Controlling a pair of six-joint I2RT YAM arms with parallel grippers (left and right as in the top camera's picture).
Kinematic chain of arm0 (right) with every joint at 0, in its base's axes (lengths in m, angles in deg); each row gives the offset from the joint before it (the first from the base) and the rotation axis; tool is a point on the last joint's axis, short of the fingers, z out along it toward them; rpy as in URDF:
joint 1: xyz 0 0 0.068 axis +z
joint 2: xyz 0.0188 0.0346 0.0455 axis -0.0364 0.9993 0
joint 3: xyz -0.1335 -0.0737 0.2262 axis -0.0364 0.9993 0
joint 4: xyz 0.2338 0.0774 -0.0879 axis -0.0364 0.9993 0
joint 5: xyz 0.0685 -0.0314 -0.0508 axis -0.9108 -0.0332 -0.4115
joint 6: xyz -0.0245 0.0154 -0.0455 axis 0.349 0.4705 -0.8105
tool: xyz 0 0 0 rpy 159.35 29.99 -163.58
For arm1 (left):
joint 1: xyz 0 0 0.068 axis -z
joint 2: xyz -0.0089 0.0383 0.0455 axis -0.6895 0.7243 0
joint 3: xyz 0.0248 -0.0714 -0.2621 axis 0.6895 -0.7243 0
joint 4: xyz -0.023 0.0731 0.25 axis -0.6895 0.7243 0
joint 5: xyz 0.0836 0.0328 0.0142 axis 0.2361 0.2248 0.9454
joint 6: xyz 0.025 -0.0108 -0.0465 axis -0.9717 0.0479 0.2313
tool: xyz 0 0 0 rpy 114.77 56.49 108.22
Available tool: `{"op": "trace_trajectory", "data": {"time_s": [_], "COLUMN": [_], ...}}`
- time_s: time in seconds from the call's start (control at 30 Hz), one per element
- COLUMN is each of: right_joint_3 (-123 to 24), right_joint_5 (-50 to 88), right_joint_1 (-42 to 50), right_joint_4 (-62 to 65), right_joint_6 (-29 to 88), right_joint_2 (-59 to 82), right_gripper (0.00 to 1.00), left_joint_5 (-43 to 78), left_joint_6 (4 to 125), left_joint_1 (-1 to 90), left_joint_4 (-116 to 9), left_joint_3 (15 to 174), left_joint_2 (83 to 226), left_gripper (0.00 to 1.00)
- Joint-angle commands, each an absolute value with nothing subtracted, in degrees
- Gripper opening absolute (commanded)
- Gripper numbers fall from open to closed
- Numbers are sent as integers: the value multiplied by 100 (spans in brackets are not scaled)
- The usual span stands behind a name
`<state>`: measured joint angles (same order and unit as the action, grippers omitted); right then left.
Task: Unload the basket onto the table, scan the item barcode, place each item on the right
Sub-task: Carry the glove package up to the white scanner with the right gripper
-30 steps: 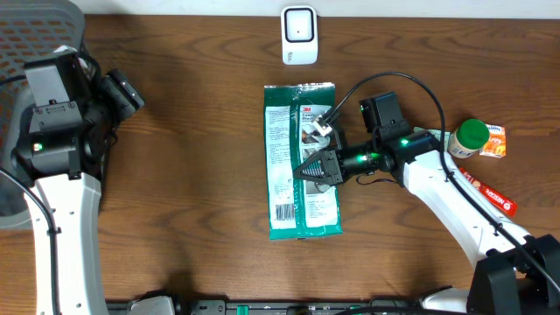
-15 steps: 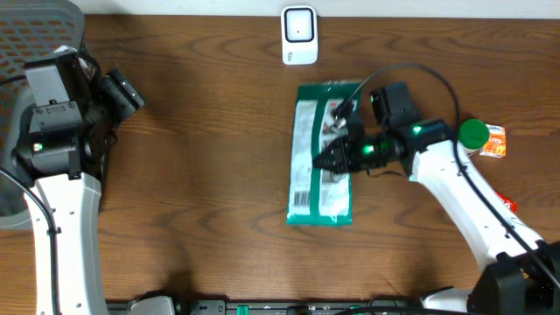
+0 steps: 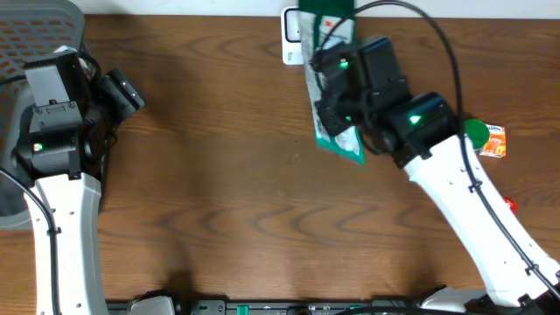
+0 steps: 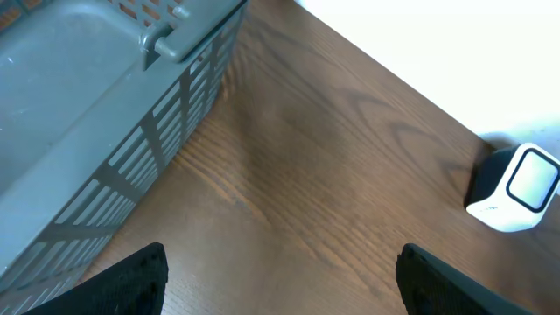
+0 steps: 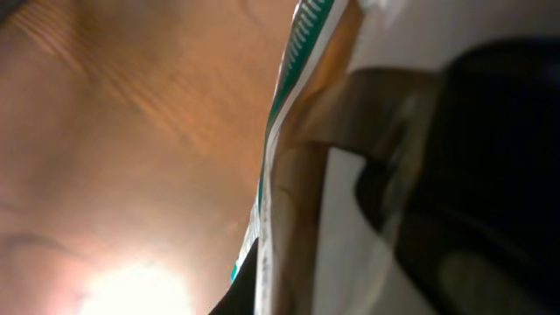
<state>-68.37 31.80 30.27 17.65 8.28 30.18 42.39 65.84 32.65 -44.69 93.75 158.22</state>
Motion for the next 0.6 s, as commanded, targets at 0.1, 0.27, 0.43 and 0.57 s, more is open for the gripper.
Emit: {"op": "trace_trajectory", "data": {"time_s": [0.1, 0.27, 0.43, 0.57], "right_joint_3": [-7204, -8203, -9609, -10083], "right_joint_5": [4802, 5606, 6968, 7960], "right_joint_1": [3554, 3631, 3985, 4223], "right_joint_4": [1348, 1811, 2270, 1564], "right_joint_6": [-238, -946, -2387, -3589], "right_joint_2": [3349, 4371, 5600, 6269], "right_gripper": [1, 1, 1, 1], "left_joint_5": [4291, 4291, 4291, 4291], "left_joint_6": [6578, 6578, 6578, 6576], "left_joint_1": [3235, 3235, 3235, 3235], "left_joint_4": [-4478, -4478, -4478, -4478], "left_joint_3": [9405, 9405, 9405, 9405], "left_joint_2": [15842, 15842, 15842, 15842], "left_gripper": [84, 84, 84, 84]}}
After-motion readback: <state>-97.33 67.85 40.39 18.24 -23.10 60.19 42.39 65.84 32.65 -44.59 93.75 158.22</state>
